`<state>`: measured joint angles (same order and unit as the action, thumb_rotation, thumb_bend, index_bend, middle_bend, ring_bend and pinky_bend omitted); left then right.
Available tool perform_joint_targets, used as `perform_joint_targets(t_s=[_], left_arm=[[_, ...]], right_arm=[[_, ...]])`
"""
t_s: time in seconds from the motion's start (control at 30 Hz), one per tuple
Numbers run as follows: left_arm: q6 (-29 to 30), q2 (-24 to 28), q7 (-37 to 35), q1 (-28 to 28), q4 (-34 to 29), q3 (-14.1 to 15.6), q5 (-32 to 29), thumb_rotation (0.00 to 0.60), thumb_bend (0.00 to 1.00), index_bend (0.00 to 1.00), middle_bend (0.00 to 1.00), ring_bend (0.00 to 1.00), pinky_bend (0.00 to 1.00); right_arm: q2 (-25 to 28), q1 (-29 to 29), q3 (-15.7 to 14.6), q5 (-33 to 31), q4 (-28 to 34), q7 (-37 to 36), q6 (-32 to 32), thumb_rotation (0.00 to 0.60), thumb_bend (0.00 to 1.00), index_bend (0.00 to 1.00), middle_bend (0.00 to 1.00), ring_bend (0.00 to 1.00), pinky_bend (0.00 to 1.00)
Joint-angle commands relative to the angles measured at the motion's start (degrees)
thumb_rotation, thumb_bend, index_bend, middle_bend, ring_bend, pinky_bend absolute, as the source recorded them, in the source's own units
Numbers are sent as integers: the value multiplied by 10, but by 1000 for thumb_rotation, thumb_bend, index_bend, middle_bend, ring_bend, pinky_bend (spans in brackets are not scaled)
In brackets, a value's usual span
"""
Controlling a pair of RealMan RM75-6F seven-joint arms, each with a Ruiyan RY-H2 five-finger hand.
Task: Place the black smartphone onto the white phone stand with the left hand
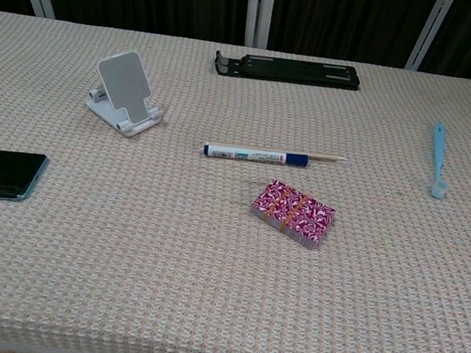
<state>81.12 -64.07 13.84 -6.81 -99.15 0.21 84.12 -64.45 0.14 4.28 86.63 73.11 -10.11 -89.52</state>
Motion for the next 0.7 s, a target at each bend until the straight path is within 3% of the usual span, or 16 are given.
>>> perform_joint_targets(t_s=[0.03,0.2,0.43,0.7], left_arm=[[-60,-39,80,-35,-45,-12,-52,471,106,23,0,33,208],[-102,-79,157,-62,-78,-21,-117,448,113,22,0,33,208],[-127,-115,226,-92,-74,-27,-177,448,118,47,0,32,208],[-133,-132,260,-115,-45,-36,-237,442,170,99,0,31,209]], right_arm=[[6,2,3,1,4,1,-2,600,176,0,0,0,0],[14,4,1,2,4,1,2,600,176,0,0,0,0],[14,2,1,-1,-6,-11,3,600,176,0,0,0,0],[11,-1,1,-4,-17,-21,0,600,176,0,0,0,0]])
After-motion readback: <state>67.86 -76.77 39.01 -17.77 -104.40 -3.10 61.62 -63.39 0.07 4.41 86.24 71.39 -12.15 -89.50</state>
